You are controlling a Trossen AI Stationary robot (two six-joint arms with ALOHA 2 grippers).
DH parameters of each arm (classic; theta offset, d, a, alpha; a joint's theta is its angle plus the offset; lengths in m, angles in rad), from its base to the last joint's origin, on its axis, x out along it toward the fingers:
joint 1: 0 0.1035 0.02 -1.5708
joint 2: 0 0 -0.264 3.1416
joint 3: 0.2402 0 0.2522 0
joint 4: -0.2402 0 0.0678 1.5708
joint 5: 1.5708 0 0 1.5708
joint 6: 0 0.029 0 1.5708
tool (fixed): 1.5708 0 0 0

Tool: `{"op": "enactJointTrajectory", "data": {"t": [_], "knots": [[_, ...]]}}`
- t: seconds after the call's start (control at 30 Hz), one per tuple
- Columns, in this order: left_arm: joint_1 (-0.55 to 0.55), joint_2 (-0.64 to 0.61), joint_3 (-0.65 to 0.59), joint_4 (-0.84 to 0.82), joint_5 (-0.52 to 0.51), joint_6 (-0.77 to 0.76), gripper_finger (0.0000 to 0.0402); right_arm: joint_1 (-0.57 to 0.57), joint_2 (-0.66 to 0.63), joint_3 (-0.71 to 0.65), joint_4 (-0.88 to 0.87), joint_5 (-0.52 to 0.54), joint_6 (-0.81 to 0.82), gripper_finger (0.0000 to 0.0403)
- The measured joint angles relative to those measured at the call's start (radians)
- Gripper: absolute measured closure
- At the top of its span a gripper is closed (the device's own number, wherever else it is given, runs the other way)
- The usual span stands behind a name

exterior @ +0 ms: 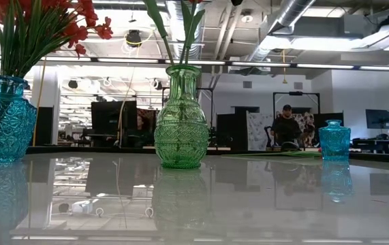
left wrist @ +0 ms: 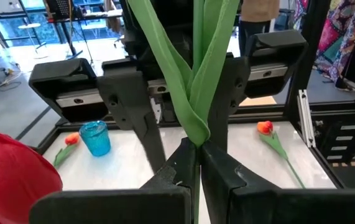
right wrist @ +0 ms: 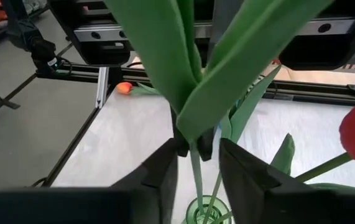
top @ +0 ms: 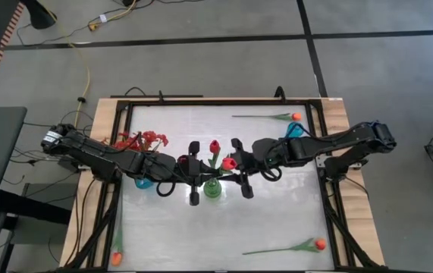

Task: Sort flowers into vase by color
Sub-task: Put the pink flower into the green vase

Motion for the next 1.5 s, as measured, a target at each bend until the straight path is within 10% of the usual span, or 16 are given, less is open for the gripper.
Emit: {"op": "enactJointTrajectory", "data": {"t": [0.5, 0.87, 1.5], "knots": [[0.0, -0.001, 0.0, 0.0, -0.045, 0.011, 0.0354, -0.009, 0.0, 0.0, -0.013, -0.011, -0.001, 0.0376], [-0.001, -0.109, 0.029, -0.174, -0.028, -0.066, 0.0272, -0.013, 0.0, 0.0, 0.003, -0.001, -0.033, 0.0375], [-0.001, -0.457, 0.036, 0.011, 0.089, -0.005, 0.0268, -0.048, 0.049, -0.001, 0.013, 0.0, -0.045, 0.0373]]}}
